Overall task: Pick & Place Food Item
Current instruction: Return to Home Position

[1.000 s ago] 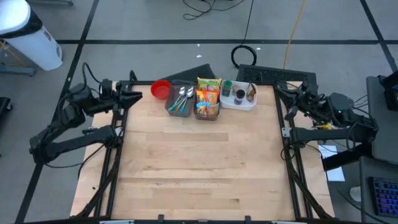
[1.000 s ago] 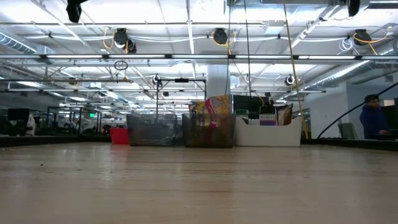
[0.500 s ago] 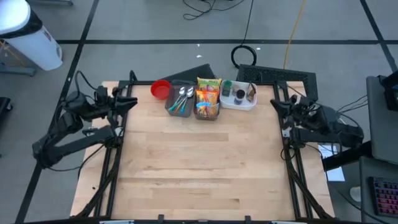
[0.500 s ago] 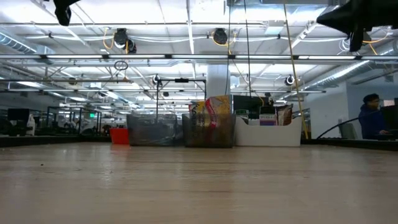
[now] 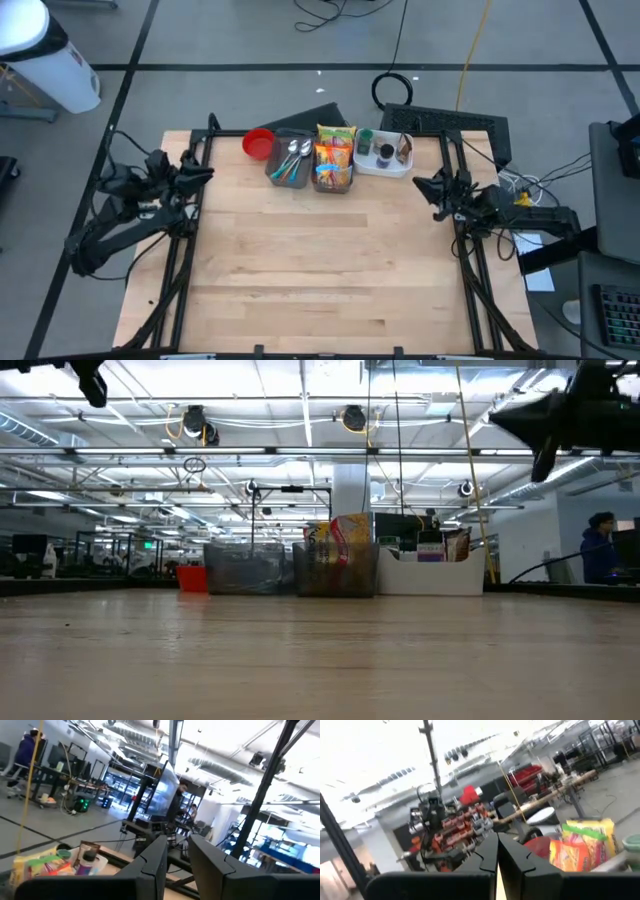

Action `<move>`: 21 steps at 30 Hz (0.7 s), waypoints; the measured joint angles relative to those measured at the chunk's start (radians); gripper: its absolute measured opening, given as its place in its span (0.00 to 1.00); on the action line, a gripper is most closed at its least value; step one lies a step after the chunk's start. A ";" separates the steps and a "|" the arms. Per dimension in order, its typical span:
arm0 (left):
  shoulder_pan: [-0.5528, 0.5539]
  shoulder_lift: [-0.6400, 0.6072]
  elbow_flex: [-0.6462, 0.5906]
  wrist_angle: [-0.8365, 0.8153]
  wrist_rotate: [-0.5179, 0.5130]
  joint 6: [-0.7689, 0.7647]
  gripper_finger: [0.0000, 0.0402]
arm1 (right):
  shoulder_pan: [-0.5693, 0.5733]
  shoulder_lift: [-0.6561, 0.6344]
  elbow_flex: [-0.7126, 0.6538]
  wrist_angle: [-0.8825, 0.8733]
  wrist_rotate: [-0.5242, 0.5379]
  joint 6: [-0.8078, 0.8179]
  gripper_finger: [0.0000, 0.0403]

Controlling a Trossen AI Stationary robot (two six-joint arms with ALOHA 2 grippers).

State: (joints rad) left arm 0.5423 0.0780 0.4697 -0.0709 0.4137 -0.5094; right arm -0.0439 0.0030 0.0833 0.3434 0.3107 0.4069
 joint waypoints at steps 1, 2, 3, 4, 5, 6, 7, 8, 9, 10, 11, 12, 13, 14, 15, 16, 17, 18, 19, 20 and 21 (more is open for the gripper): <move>0.000 -0.010 -0.011 0.007 0.001 -0.011 0.21 | 0.000 0.003 -0.025 0.042 0.001 0.002 0.00; 0.000 -0.020 -0.024 0.011 0.002 -0.022 0.21 | 0.000 0.002 -0.048 0.109 -0.002 0.008 0.00; 0.000 -0.028 -0.036 0.016 0.007 -0.030 0.21 | 0.000 -0.001 -0.063 0.153 -0.001 0.016 0.00; 0.000 -0.036 -0.047 0.022 0.009 -0.045 0.21 | 0.000 -0.001 -0.063 0.161 0.003 0.019 0.00; 0.000 -0.044 -0.056 0.022 0.012 -0.054 0.21 | 0.000 0.000 -0.063 0.154 -0.001 0.019 0.00; 0.000 -0.052 -0.063 0.021 0.013 -0.063 0.21 | 0.000 0.004 -0.064 0.126 0.003 0.014 0.00; 0.000 -0.056 -0.068 0.023 0.014 -0.069 0.21 | 0.000 0.006 -0.064 0.130 0.001 0.005 0.00; 0.000 -0.059 -0.073 0.025 0.022 -0.070 0.21 | 0.000 0.004 -0.064 0.129 0.000 -0.001 0.00; 0.000 -0.062 -0.077 0.022 0.028 -0.071 0.21 | 0.000 0.002 -0.064 0.137 0.003 -0.003 0.00; 0.000 -0.064 -0.078 0.021 0.033 -0.072 0.21 | 0.000 0.002 -0.064 0.147 0.004 -0.004 0.00; 0.000 -0.067 -0.078 0.022 0.039 -0.072 0.21 | 0.000 0.003 -0.065 0.131 0.004 -0.003 0.00; 0.000 -0.068 -0.078 0.022 0.047 -0.071 0.21 | 0.000 0.004 -0.065 0.106 0.005 0.004 0.00; 0.000 -0.068 -0.077 0.025 0.060 -0.068 0.21 | 0.000 0.004 -0.065 0.085 0.004 0.015 0.00; 0.000 -0.068 -0.077 0.023 0.072 -0.067 0.21 | 0.000 0.003 -0.065 0.060 0.003 0.022 0.00; 0.000 -0.067 -0.077 0.021 0.085 -0.066 0.21 | 0.000 0.003 -0.065 0.034 0.001 0.014 0.00; 0.000 -0.067 -0.077 0.022 0.092 -0.066 0.21 | 0.000 0.004 -0.066 0.000 -0.005 -0.002 0.00; 0.000 -0.068 -0.077 0.022 0.098 -0.066 0.21 | 0.000 0.004 -0.066 -0.031 -0.024 -0.017 0.00; 0.000 -0.068 -0.077 0.022 0.107 -0.065 0.21 | 0.000 0.004 -0.066 -0.059 -0.045 -0.024 0.00; 0.000 -0.067 -0.077 0.022 0.117 -0.065 0.21 | 0.001 0.004 -0.066 -0.080 -0.054 -0.024 0.00; 0.000 -0.067 -0.077 0.022 0.125 -0.065 0.21 | 0.001 0.004 -0.066 -0.099 -0.054 -0.021 0.00; 0.000 -0.067 -0.077 0.021 0.132 -0.065 0.21 | 0.001 0.004 -0.066 -0.116 -0.055 -0.014 0.00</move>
State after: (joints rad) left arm 0.5419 0.0105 0.3923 -0.0494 0.5460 -0.5743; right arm -0.0433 0.0074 0.0170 0.2277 0.2561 0.3929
